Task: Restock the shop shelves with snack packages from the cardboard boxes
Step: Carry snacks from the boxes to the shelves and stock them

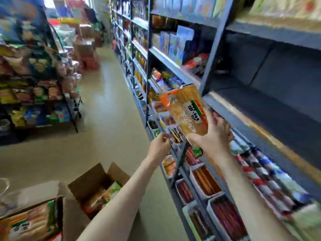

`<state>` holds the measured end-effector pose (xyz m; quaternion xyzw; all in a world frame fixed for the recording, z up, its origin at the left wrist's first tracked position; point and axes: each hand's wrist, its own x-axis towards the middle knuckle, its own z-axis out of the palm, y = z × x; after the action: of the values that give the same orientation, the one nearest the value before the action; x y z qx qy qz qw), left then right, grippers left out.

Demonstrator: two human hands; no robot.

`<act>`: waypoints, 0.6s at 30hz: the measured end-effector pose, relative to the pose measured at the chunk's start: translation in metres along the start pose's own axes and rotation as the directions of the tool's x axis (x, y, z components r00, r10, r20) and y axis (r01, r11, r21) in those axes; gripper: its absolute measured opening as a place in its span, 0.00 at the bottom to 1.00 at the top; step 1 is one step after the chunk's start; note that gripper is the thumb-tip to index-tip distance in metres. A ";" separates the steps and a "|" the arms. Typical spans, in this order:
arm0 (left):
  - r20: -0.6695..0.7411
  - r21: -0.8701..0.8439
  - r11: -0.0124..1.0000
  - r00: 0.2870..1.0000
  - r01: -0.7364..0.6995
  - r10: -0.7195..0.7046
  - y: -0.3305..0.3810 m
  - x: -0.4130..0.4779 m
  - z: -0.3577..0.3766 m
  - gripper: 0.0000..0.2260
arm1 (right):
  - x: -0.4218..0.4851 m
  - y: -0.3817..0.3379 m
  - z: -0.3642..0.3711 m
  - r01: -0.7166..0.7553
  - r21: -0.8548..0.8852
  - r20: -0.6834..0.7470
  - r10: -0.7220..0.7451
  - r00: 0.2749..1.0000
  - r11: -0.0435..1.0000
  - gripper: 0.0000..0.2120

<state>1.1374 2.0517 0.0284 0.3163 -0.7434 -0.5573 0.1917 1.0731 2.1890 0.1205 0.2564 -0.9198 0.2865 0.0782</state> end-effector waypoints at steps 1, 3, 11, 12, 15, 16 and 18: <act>0.012 -0.061 0.996 0.998 -0.061 0.062 0.023 0.001 0.015 0.07 | 0.004 0.012 -0.017 -0.015 0.017 -0.043 0.015 0.999 1.000 0.45; 0.029 -0.193 0.966 0.983 -0.171 0.180 0.066 -0.002 0.044 0.09 | 0.007 0.033 -0.048 -0.040 0.062 -0.115 0.047 0.992 0.997 0.46; 0.259 -0.560 0.748 0.782 -0.356 0.566 0.171 -0.026 0.119 0.13 | 0.016 0.087 -0.129 -0.152 0.089 -0.170 0.165 0.971 0.984 0.44; 0.304 -0.547 0.764 0.770 -0.341 0.561 0.177 -0.019 0.129 0.13 | 0.021 0.094 -0.132 -0.187 0.060 -0.168 0.195 0.966 0.980 0.44; 0.397 -0.500 0.812 0.753 -0.302 0.525 0.193 0.003 0.159 0.10 | 0.038 0.112 -0.137 -0.302 -0.013 -0.192 0.293 0.936 0.953 0.44; 0.430 -0.491 0.827 0.750 -0.273 0.503 0.197 0.010 0.169 0.08 | 0.043 0.117 -0.139 -0.343 -0.032 -0.191 0.331 0.924 0.939 0.44; 0.493 -0.476 0.855 0.743 -0.205 0.452 0.205 0.027 0.188 0.09 | 0.052 0.128 -0.141 -0.410 -0.049 -0.175 0.397 0.901 0.911 0.45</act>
<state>0.9456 2.2032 0.1644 -0.0564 -0.6830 -0.7202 0.1080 0.9616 2.3373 0.1895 0.0329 -0.9549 0.2770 0.1019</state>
